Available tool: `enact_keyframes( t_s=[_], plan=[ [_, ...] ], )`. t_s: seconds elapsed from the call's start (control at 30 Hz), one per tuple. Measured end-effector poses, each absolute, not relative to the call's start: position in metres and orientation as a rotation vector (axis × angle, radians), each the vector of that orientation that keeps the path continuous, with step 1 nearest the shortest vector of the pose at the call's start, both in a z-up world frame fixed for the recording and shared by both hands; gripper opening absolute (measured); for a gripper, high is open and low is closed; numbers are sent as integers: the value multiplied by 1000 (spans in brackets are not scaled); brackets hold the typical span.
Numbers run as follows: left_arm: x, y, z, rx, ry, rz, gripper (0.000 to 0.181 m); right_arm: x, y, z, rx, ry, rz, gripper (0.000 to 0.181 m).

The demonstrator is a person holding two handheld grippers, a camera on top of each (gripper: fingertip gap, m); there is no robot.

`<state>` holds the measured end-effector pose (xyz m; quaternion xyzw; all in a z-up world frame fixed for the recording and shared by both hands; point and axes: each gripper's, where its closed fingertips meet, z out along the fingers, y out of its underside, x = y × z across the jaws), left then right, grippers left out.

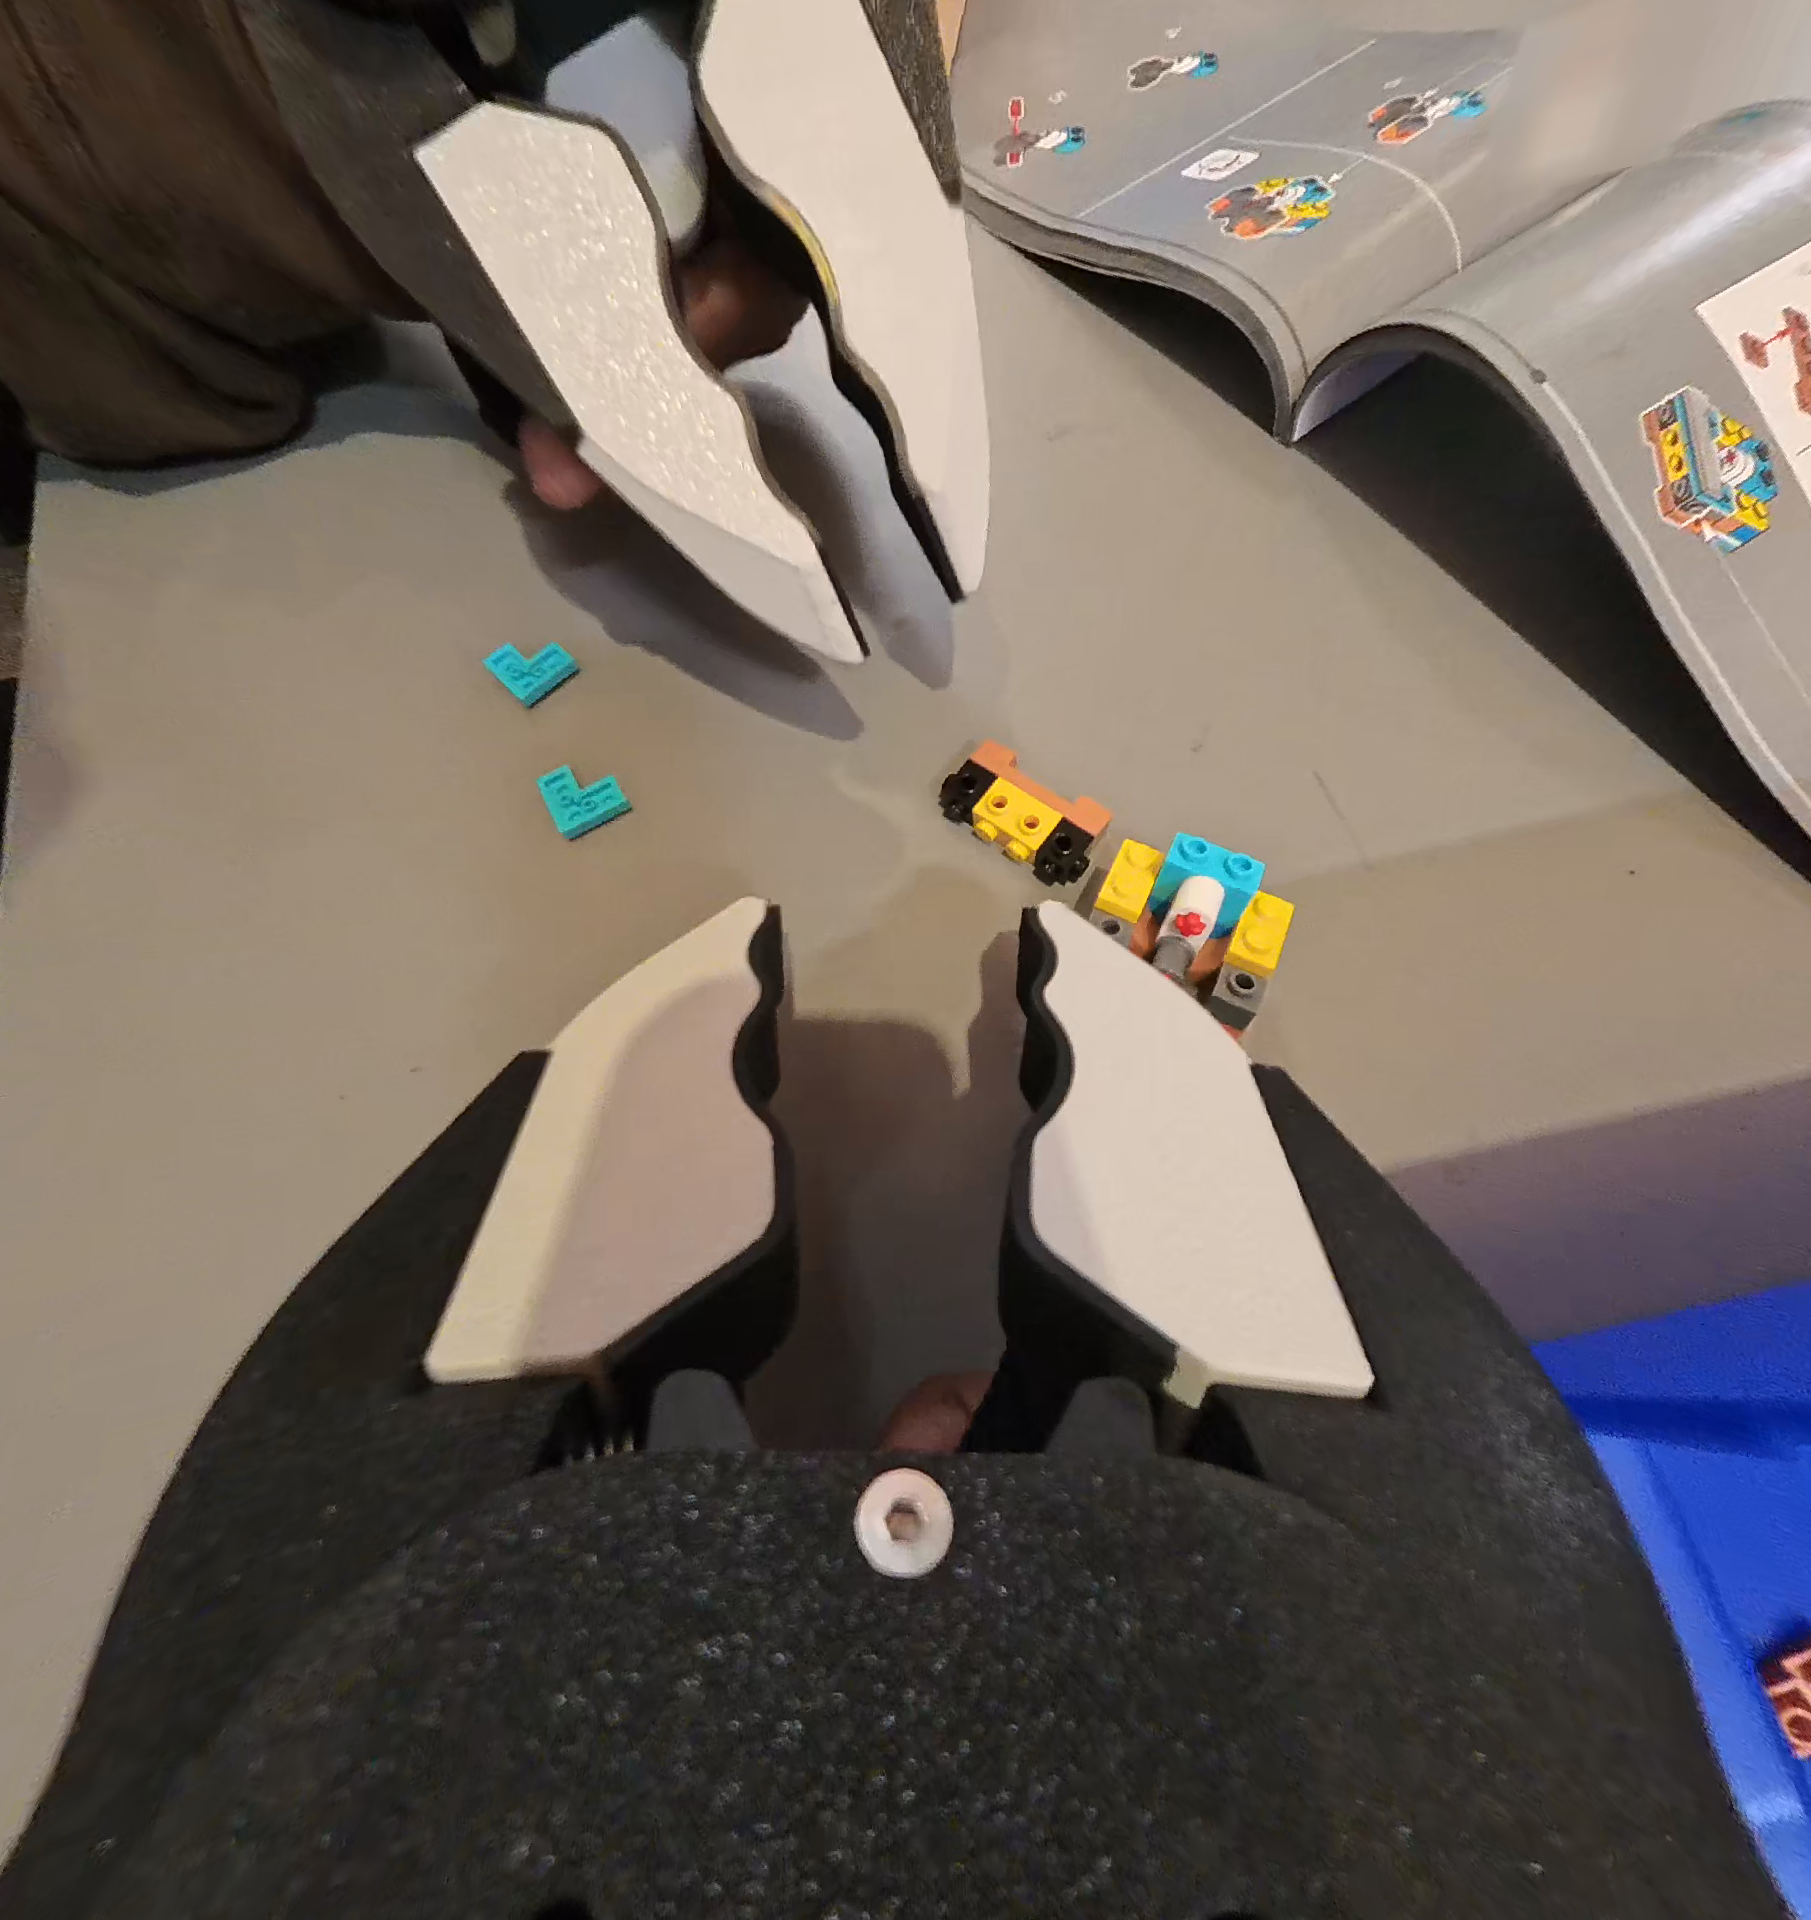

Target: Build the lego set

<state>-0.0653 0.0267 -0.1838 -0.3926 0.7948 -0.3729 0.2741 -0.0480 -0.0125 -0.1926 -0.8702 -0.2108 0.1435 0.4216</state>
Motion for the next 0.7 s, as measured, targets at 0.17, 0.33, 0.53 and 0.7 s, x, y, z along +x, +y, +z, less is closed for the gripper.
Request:
enact_keyframes(
  t_s=[0.17, 0.33, 0.53, 0.7],
  plan=[
    [-63, 23, -193, -1081, 2165, -995, 22, -46, -11, -190, -2156, -503, 373, 41],
    [-63, 21, -194, -1090, 2165, -1005, 23, -44, -11, -189, -2147, -480, 397, 39],
    [-59, 18, -199, -1106, 2172, -962, 25, -46, -12, -190, -2151, -499, 379, 38],
    [-65, 23, -189, -1153, 2108, -981, 25, -47, -14, -193, -2159, -527, 356, 39]
  ],
)
